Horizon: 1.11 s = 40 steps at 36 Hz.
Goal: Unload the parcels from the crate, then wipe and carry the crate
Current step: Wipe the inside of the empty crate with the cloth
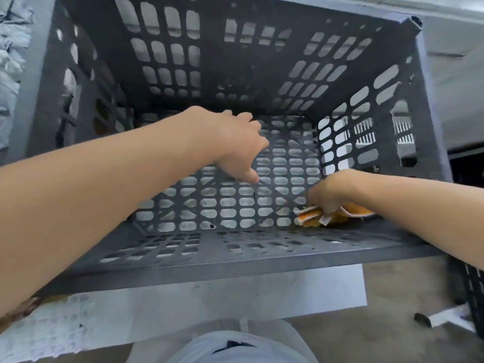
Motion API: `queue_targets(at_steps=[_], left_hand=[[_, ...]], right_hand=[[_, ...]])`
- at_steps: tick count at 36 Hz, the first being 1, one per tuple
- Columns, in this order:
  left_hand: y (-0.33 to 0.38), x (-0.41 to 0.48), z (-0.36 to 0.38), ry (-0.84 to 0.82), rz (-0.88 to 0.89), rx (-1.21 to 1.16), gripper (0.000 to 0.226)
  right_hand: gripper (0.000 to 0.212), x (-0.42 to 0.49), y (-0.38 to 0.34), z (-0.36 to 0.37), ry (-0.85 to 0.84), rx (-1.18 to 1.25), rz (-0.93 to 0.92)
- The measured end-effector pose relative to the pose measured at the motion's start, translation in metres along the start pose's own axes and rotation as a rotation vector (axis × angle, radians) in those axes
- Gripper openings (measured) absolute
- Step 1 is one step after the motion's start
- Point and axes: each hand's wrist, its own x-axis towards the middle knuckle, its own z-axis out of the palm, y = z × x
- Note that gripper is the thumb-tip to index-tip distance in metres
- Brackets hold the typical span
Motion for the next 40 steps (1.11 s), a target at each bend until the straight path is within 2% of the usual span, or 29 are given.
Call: queue_targets(at_steps=[7, 19, 23, 29, 36, 40], left_hand=[[0.008, 0.008, -0.001, -0.015, 0.026, 0.014, 0.077], [0.029, 0.004, -0.015, 0.006, 0.071, 0.038, 0.080], [0.031, 0.005, -0.017, 0.023, 0.083, 0.024, 0.080], [0.042, 0.007, -0.027, 0.060, 0.116, 0.022, 0.076], [0.045, 0.000, -0.031, 0.078, 0.125, 0.026, 0.078], [0.035, -0.006, -0.026, 0.072, 0.099, 0.010, 0.078]], right_hand=[[0.031, -0.016, -0.006, -0.003, -0.019, -0.074, -0.021], [0.025, -0.076, 0.013, 0.006, -0.042, 0.180, 0.024], [0.030, -0.094, 0.018, 0.007, -0.056, 0.216, 0.046], [0.028, -0.095, 0.013, 0.019, 0.047, 0.356, 0.002], [0.020, -0.078, 0.003, 0.034, 0.242, 0.485, -0.048], [0.015, -0.059, -0.005, 0.022, 0.268, 0.491, -0.106]])
